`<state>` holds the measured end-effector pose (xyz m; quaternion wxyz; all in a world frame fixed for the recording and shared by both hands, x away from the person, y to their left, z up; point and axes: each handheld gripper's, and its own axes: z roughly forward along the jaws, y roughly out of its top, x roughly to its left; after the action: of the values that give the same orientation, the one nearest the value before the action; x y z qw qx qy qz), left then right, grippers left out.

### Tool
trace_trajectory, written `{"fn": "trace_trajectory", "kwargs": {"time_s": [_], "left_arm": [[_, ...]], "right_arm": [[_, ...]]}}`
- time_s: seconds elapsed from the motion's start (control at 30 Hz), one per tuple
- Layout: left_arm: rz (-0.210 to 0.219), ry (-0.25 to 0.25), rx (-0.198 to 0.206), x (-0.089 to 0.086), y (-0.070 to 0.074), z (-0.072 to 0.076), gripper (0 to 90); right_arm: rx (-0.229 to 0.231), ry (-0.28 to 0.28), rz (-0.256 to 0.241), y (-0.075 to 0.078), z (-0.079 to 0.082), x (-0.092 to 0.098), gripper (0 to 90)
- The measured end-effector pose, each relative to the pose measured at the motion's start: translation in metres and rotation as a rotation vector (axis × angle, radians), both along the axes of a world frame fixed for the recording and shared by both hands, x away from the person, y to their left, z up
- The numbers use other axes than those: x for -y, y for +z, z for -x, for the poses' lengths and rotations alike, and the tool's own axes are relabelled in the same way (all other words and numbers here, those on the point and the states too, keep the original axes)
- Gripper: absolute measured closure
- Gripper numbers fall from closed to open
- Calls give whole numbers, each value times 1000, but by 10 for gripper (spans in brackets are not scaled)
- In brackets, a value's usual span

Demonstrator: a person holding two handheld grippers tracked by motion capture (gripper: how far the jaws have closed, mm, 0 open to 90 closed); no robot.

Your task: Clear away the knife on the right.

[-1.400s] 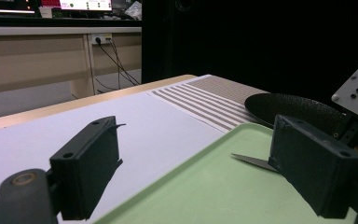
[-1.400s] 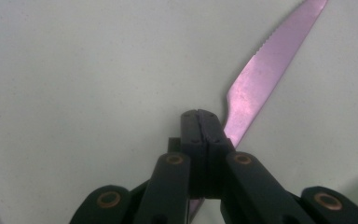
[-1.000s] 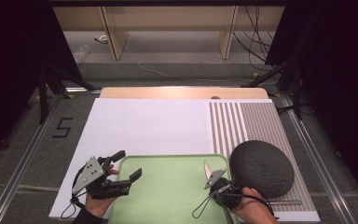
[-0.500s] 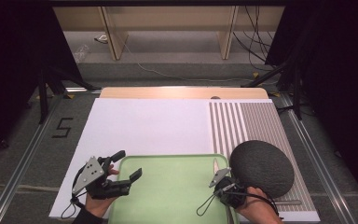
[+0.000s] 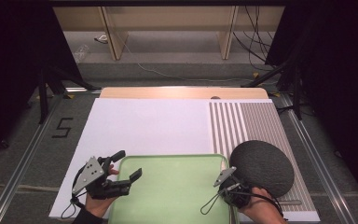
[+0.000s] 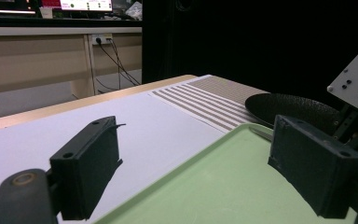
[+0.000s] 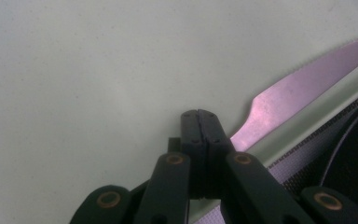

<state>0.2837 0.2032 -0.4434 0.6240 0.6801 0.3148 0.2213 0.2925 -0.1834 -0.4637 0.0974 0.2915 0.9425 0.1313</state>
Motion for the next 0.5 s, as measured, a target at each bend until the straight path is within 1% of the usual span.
{"fn": "trace_trajectory", "kwargs": {"time_s": [0.03,0.07,0.13,0.33,0.4,0.47,0.5], "left_arm": [[1,0,0,0,0,0,152],[0,0,0,0,0,0,152],[-1,0,1,0,0,0,152],[2,1,-1,0,0,-1,152],[1,1,-1,0,0,-1,152],[1,1,0,0,0,-1,152],[1,1,0,1,0,-1,152]], "right_arm": [[1,0,-1,0,0,1,900],[-4,-13,-1,0,0,1,900],[-1,-4,-3,0,0,2,900],[-3,-5,-10,0,0,3,900],[-9,-13,-11,0,0,3,900],[4,-11,-25,0,-1,4,900],[-2,-17,-41,2,-1,5,900]]}}
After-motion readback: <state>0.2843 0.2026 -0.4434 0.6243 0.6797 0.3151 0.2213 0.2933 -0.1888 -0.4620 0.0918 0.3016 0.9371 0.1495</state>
